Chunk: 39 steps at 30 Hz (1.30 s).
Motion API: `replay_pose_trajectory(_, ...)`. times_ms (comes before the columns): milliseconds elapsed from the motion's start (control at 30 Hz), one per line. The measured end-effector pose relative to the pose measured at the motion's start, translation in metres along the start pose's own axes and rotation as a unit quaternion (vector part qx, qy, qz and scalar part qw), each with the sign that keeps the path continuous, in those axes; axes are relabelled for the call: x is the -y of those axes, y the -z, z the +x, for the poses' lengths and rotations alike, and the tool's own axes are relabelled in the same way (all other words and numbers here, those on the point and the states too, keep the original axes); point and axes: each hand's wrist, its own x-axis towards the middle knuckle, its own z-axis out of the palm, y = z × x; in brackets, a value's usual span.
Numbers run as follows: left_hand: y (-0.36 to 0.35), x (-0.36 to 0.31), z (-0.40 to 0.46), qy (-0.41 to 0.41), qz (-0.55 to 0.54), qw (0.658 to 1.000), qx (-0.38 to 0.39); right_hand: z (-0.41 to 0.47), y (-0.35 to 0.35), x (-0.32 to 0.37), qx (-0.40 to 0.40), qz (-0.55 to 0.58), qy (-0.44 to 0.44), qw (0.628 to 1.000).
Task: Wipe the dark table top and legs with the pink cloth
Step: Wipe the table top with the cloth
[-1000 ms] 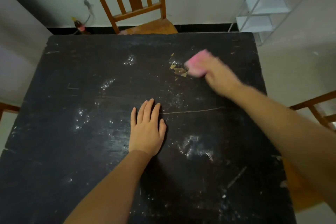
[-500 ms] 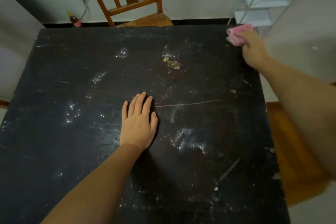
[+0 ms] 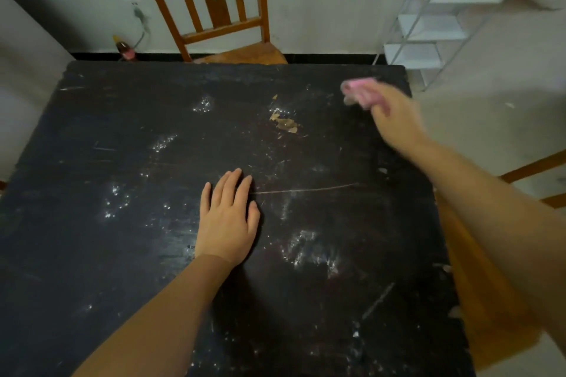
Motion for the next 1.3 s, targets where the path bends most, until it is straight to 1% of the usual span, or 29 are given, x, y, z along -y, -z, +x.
replay_pose_trajectory(100,-0.002,0.002,0.0,-0.005,0.003,1.0,-0.006,0.057,-0.032,-0.007,-0.001,-0.074,-0.062,0.995)
replay_pose_trajectory(133,-0.002,0.003,0.0,-0.007,0.001,1.0,-0.007,0.059,-0.043,0.007,0.007,-0.093,-0.057,0.994)
replay_pose_trajectory(167,-0.003,0.004,0.0,-0.007,-0.003,1.0,-0.007,0.052,-0.052,0.027,0.031,-0.079,-0.029,0.996)
replay_pose_trajectory(233,-0.002,0.002,-0.001,-0.004,-0.011,1.0,-0.006,0.02,-0.066,0.069,0.095,-0.025,0.067,0.993)
replay_pose_trajectory(300,0.001,0.001,0.001,0.004,-0.032,0.999,-0.015,-0.022,-0.075,0.092,0.135,-0.016,0.155,0.978)
replay_pose_trajectory(333,0.003,0.001,0.001,0.016,-0.057,0.998,-0.023,-0.044,-0.078,0.095,0.156,-0.014,0.183,0.97)
replay_pose_trajectory(433,0.009,0.01,0.0,0.046,-0.162,0.984,-0.055,-0.089,-0.075,0.097,0.256,0.051,0.198,0.945)
replay_pose_trajectory(467,0.012,0.019,0.0,0.047,-0.177,0.981,-0.064,-0.086,-0.07,0.1,0.263,0.088,0.187,0.942)
replay_pose_trajectory(500,0.016,0.032,0.001,0.046,-0.172,0.981,-0.07,-0.072,-0.066,0.103,0.242,0.116,0.164,0.949)
replay_pose_trajectory(533,0.019,0.047,0.001,0.045,-0.15,0.985,-0.076,-0.05,-0.063,0.105,0.187,0.132,0.136,0.964)
replay_pose_trajectory(600,0.025,0.084,0.003,0.052,-0.088,0.992,-0.079,0.009,-0.058,0.1,0.06,0.1,0.069,0.991)
replay_pose_trajectory(633,0.028,0.101,0.003,0.061,-0.06,0.993,-0.08,0.04,-0.056,0.096,0.029,0.072,0.036,0.996)
replay_pose_trajectory(667,0.029,0.114,0.001,0.074,-0.041,0.993,-0.079,0.065,-0.056,0.091,0.019,0.05,0.002,0.999)
replay_pose_trajectory(733,0.03,0.128,-0.002,0.104,-0.036,0.991,-0.07,0.09,-0.072,0.083,0.031,0.007,-0.064,0.997)
replay_pose_trajectory(767,0.03,0.129,-0.003,0.115,-0.041,0.99,-0.066,0.087,-0.082,0.09,0.043,-0.016,-0.072,0.996)
replay_pose_trajectory(800,0.029,0.128,-0.002,0.118,-0.044,0.99,-0.062,0.077,-0.094,0.099,0.057,-0.024,-0.044,0.997)
replay_pose_trajectory(867,0.028,0.127,-0.001,0.112,-0.033,0.992,-0.051,0.033,-0.117,0.124,0.118,0.006,0.088,0.989)
replay_pose_trajectory(933,0.028,0.127,0.0,0.106,-0.019,0.993,-0.049,-0.025,-0.126,0.143,0.206,0.01,0.21,0.956)
replay_pose_trajectory(967,0.028,0.128,0.0,0.105,-0.016,0.993,-0.048,-0.053,-0.125,0.149,0.254,0.005,0.24,0.937)
replay_pose_trajectory(1033,0.028,0.129,-0.001,0.104,-0.013,0.994,-0.044,-0.088,-0.116,0.155,0.348,0.036,0.252,0.902)
replay_pose_trajectory(1067,0.028,0.129,0.0,0.102,-0.011,0.994,-0.042,-0.087,-0.11,0.157,0.359,0.079,0.239,0.899)
replay_pose_trajectory(1100,0.027,0.128,0.0,0.1,-0.009,0.994,-0.041,-0.073,-0.105,0.163,0.341,0.119,0.216,0.907)
replay_pose_trajectory(1133,0.027,0.129,0.0,0.099,-0.01,0.994,-0.041,-0.05,-0.102,0.166,0.282,0.144,0.19,0.929)
replay_pose_trajectory(1200,0.027,0.13,0.0,0.1,-0.011,0.994,-0.042,0.018,-0.098,0.158,0.135,0.129,0.118,0.975)
replay_pose_trajectory(1233,0.026,0.131,0.0,0.1,-0.009,0.994,-0.042,0.052,-0.096,0.151,0.096,0.1,0.08,0.987)
replay_pose_trajectory(1300,0.025,0.13,0.0,0.1,-0.002,0.994,-0.041,0.101,-0.101,0.136,0.082,0.039,0.031,0.995)
